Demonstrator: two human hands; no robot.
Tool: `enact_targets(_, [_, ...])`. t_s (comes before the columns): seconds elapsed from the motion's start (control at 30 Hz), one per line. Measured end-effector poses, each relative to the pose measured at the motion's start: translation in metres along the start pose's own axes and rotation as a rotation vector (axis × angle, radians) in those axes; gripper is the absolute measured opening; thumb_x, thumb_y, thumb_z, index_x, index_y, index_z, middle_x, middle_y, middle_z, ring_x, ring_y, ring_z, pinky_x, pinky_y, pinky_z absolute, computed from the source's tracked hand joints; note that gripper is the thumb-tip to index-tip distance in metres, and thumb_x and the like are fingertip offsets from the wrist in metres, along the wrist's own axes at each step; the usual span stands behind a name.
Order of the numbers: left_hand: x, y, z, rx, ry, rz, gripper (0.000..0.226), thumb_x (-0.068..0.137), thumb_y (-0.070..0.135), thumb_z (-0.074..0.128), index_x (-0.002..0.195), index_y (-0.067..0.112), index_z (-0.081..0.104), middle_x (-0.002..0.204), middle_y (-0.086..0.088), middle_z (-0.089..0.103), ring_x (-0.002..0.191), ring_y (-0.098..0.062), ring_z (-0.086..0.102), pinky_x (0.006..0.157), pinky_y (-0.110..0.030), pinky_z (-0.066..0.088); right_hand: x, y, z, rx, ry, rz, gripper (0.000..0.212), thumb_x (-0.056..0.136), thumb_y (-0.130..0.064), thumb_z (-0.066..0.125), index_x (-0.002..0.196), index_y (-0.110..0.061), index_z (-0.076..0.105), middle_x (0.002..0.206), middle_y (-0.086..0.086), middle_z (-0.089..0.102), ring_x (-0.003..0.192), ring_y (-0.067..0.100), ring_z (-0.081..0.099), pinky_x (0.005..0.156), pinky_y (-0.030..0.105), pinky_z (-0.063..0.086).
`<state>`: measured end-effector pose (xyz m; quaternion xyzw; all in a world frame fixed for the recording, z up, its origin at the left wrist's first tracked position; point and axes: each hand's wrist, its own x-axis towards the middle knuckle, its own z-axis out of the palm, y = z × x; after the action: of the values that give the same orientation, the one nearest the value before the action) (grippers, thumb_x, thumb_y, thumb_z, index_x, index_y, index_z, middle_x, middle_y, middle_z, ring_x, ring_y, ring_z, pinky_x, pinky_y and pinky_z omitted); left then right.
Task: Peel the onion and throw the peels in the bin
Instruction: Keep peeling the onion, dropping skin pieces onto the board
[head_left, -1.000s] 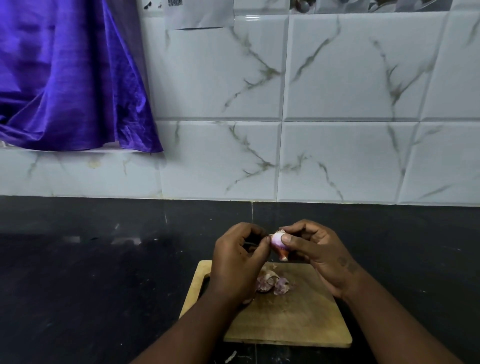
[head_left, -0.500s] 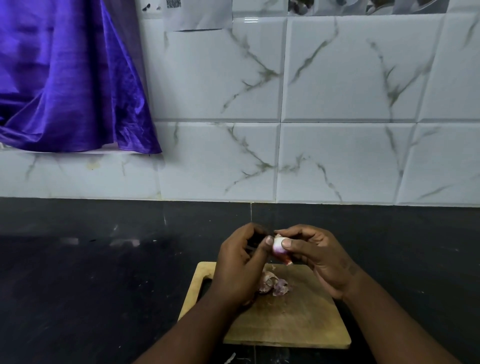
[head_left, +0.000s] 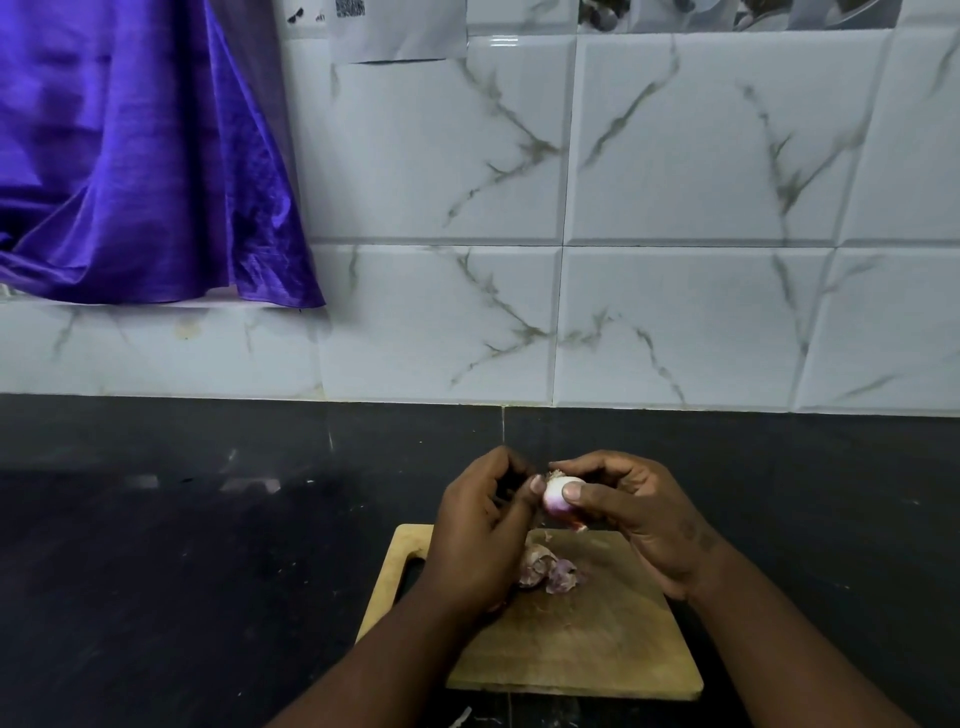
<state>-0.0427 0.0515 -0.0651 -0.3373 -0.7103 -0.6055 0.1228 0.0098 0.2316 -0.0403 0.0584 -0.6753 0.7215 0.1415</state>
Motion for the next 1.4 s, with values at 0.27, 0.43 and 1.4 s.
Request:
enact_targets(0.27, [0.003, -0.007, 0.001, 0.172, 0.048, -0.093, 0.025, 0.105, 0.021, 0.059, 0.083, 0.031, 0.055, 0.081, 0.005, 0.059, 0.074, -0.010, 0.055, 0.065, -0.037, 0.048, -0.001, -0.005, 0.001, 0.128, -0.031, 0.026, 0.036, 0.064, -0.022, 0.085, 0.098, -0.008, 0.081, 0.108, 0.018, 0.077, 0.094, 0.028, 0.074, 0.078, 0.034, 0.062])
enact_targets(0.43, [0.001, 0.000, -0.001, 0.090, -0.009, -0.054, 0.024, 0.099, 0.010, 0.062, 0.096, 0.031, 0.070, 0.090, 0.008, 0.070, 0.085, -0.011, 0.066, 0.070, -0.029, 0.057, -0.001, -0.005, 0.002, 0.082, 0.048, 0.035, 0.024, 0.072, -0.019, 0.078, 0.095, -0.010, 0.080, 0.102, 0.017, 0.078, 0.090, 0.026, 0.073, 0.077, 0.035, 0.060])
enact_targets(1.4, [0.002, 0.002, -0.001, -0.197, 0.059, -0.116, 0.020, 0.098, 0.003, 0.069, 0.090, 0.018, 0.078, 0.086, -0.007, 0.077, 0.082, -0.026, 0.074, 0.075, -0.041, 0.063, -0.001, -0.005, 0.004, 0.207, -0.017, 0.092, 0.023, 0.078, -0.008, 0.077, 0.098, 0.002, 0.074, 0.097, 0.019, 0.075, 0.082, 0.026, 0.073, 0.067, 0.032, 0.061])
